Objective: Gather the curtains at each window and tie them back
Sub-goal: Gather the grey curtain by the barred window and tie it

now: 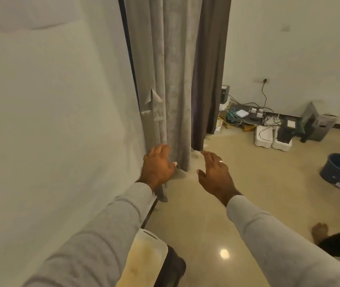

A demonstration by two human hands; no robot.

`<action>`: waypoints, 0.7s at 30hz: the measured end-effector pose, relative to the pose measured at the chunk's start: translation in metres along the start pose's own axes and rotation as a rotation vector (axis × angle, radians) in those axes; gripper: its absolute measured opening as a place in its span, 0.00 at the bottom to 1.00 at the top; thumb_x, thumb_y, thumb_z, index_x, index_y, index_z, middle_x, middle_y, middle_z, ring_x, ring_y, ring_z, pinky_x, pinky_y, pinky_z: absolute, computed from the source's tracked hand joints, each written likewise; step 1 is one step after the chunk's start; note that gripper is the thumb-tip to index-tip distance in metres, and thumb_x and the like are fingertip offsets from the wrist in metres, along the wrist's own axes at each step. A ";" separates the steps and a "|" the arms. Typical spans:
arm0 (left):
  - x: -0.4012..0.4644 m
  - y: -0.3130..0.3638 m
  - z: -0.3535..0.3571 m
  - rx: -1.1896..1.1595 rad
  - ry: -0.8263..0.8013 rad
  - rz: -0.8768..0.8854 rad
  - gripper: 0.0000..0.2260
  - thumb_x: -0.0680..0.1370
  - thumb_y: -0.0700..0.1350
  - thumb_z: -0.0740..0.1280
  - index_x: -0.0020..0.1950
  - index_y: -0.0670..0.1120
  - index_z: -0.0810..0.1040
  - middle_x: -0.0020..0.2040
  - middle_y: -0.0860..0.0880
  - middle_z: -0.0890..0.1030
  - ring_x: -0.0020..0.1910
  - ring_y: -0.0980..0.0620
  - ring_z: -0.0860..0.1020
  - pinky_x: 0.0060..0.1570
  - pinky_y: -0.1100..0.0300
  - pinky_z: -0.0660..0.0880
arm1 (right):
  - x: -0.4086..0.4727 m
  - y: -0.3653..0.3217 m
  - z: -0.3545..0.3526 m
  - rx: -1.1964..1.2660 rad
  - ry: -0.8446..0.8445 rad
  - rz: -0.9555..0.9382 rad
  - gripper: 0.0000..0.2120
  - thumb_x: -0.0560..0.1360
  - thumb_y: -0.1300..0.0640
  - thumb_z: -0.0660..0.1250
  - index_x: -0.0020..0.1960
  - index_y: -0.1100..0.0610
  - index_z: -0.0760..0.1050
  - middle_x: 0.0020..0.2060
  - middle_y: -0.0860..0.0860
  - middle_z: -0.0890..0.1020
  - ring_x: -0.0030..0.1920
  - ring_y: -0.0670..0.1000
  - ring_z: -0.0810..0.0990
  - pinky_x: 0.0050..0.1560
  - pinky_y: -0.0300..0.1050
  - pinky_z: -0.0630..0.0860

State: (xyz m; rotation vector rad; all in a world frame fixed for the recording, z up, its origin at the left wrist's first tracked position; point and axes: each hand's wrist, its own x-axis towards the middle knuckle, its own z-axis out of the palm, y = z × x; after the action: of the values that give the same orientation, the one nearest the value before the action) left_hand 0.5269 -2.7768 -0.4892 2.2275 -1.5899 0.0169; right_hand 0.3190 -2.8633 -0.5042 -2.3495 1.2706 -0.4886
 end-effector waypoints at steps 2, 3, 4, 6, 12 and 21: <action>0.030 0.013 0.008 0.015 0.021 -0.039 0.27 0.81 0.58 0.70 0.77 0.50 0.70 0.77 0.47 0.73 0.73 0.42 0.71 0.71 0.41 0.72 | 0.037 0.017 -0.016 0.009 -0.033 -0.022 0.33 0.81 0.49 0.70 0.81 0.46 0.58 0.80 0.51 0.66 0.78 0.59 0.67 0.76 0.60 0.67; 0.045 0.019 0.010 0.025 0.040 -0.054 0.27 0.81 0.57 0.70 0.77 0.50 0.70 0.77 0.46 0.72 0.73 0.41 0.71 0.71 0.41 0.71 | 0.056 0.026 -0.025 0.005 -0.055 -0.053 0.34 0.81 0.49 0.70 0.81 0.47 0.57 0.80 0.51 0.66 0.78 0.59 0.67 0.77 0.61 0.66; 0.061 0.025 0.009 0.039 0.061 -0.068 0.27 0.81 0.57 0.70 0.77 0.49 0.70 0.78 0.46 0.72 0.74 0.41 0.71 0.71 0.41 0.71 | 0.076 0.032 -0.035 -0.003 -0.073 -0.087 0.34 0.81 0.49 0.70 0.82 0.47 0.57 0.80 0.51 0.66 0.78 0.59 0.67 0.77 0.61 0.66; 0.090 0.032 0.000 0.062 0.096 -0.085 0.28 0.81 0.58 0.69 0.78 0.49 0.69 0.79 0.45 0.71 0.75 0.40 0.70 0.72 0.40 0.70 | 0.116 0.037 -0.056 -0.002 -0.080 -0.122 0.35 0.80 0.49 0.71 0.82 0.47 0.58 0.80 0.52 0.66 0.78 0.59 0.67 0.77 0.62 0.67; 0.196 0.036 -0.064 0.147 0.303 -0.032 0.25 0.82 0.54 0.71 0.76 0.47 0.73 0.76 0.44 0.74 0.74 0.40 0.72 0.73 0.40 0.71 | 0.254 0.006 -0.113 0.035 0.008 -0.349 0.35 0.80 0.47 0.71 0.81 0.47 0.58 0.79 0.50 0.66 0.78 0.58 0.66 0.78 0.61 0.64; 0.356 0.043 -0.221 0.515 0.709 0.151 0.20 0.80 0.50 0.69 0.70 0.45 0.78 0.72 0.44 0.77 0.68 0.40 0.74 0.68 0.41 0.75 | 0.444 -0.116 -0.215 0.205 0.315 -0.678 0.34 0.79 0.53 0.71 0.81 0.50 0.62 0.77 0.53 0.70 0.76 0.59 0.68 0.76 0.60 0.68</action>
State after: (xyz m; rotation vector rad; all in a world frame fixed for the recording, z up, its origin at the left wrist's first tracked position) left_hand 0.6615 -3.0387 -0.1872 2.0550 -1.4193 1.2311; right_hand 0.5251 -3.2249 -0.2150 -2.5427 0.4561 -1.1718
